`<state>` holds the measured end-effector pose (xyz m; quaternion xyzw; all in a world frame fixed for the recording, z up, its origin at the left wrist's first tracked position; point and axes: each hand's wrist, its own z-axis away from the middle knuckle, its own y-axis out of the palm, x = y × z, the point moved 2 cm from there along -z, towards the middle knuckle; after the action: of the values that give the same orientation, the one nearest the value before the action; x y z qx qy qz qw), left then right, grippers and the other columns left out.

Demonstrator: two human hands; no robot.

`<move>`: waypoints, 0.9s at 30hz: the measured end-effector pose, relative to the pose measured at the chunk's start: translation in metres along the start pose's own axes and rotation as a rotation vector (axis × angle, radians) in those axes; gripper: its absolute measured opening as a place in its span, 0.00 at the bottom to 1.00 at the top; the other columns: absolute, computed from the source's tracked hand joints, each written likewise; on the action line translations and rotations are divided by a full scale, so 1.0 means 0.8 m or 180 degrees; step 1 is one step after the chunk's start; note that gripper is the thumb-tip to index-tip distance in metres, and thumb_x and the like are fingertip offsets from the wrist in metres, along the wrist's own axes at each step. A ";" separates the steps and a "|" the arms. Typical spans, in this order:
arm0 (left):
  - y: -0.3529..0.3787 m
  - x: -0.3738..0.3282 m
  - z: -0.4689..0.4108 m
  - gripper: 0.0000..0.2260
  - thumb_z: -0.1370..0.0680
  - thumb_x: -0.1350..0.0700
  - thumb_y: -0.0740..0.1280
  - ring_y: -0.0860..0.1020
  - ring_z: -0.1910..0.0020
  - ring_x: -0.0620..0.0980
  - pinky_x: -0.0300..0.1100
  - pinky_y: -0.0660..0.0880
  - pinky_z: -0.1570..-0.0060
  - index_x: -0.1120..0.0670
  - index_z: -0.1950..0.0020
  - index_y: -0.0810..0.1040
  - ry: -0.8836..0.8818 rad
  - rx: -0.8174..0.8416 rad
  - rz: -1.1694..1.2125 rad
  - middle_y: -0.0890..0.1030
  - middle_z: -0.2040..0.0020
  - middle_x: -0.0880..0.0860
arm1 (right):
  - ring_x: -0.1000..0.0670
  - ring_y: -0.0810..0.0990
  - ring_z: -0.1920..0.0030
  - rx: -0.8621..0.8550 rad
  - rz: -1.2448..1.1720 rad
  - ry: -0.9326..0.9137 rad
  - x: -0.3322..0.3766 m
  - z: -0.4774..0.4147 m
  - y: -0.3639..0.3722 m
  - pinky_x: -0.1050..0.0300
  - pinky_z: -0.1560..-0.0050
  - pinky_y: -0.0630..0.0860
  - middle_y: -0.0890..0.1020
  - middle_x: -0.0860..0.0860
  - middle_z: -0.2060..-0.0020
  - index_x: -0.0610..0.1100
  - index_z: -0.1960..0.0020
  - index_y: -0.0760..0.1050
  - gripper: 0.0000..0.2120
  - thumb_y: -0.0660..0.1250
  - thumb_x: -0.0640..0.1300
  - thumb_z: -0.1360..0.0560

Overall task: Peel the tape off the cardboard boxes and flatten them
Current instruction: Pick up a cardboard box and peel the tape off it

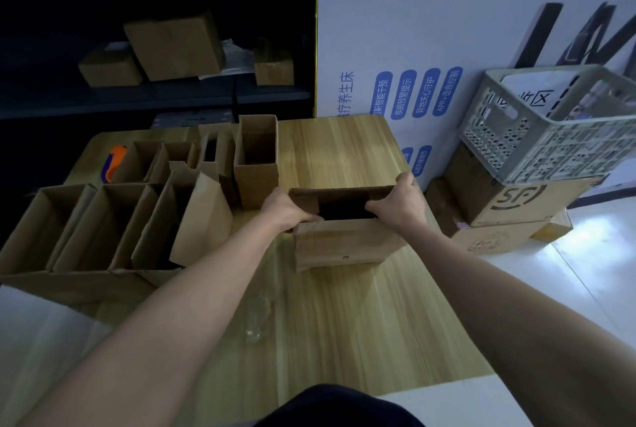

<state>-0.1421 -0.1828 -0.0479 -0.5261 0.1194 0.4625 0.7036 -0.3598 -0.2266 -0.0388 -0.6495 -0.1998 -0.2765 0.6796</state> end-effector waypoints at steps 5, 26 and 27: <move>0.002 0.007 -0.008 0.30 0.35 0.53 0.78 0.76 0.46 0.53 0.44 0.75 0.48 0.57 0.39 0.68 0.0023 -0.0282 0.0204 0.75 0.46 0.53 | 0.51 0.70 0.53 0.0131 -0.0150 -0.0028 -0.001 -0.005 -0.001 0.61 0.65 0.68 0.72 0.44 0.42 0.41 0.35 0.62 0.36 0.76 0.50 0.36; 0.015 0.009 0.003 0.24 0.29 0.50 0.74 0.79 0.50 0.58 0.59 0.78 0.52 0.58 0.38 0.71 -0.0549 0.0520 0.2977 0.80 0.47 0.58 | 0.50 0.75 0.40 0.2422 -0.0596 0.0231 0.012 0.020 0.004 0.51 0.36 0.69 0.79 0.47 0.41 0.42 0.42 0.79 0.13 0.67 0.42 0.25; 0.023 0.009 0.002 0.20 0.28 0.60 0.73 0.80 0.52 0.57 0.57 0.79 0.54 0.60 0.38 0.72 -0.0589 0.0305 0.2871 0.81 0.48 0.59 | 0.51 0.77 0.42 0.2635 -0.0609 0.0343 0.009 0.026 0.012 0.52 0.38 0.69 0.80 0.48 0.42 0.43 0.43 0.79 0.12 0.67 0.41 0.26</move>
<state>-0.1525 -0.1773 -0.0637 -0.3450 0.2943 0.7613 0.4634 -0.3466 -0.2069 -0.0398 -0.2851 -0.3174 -0.2683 0.8637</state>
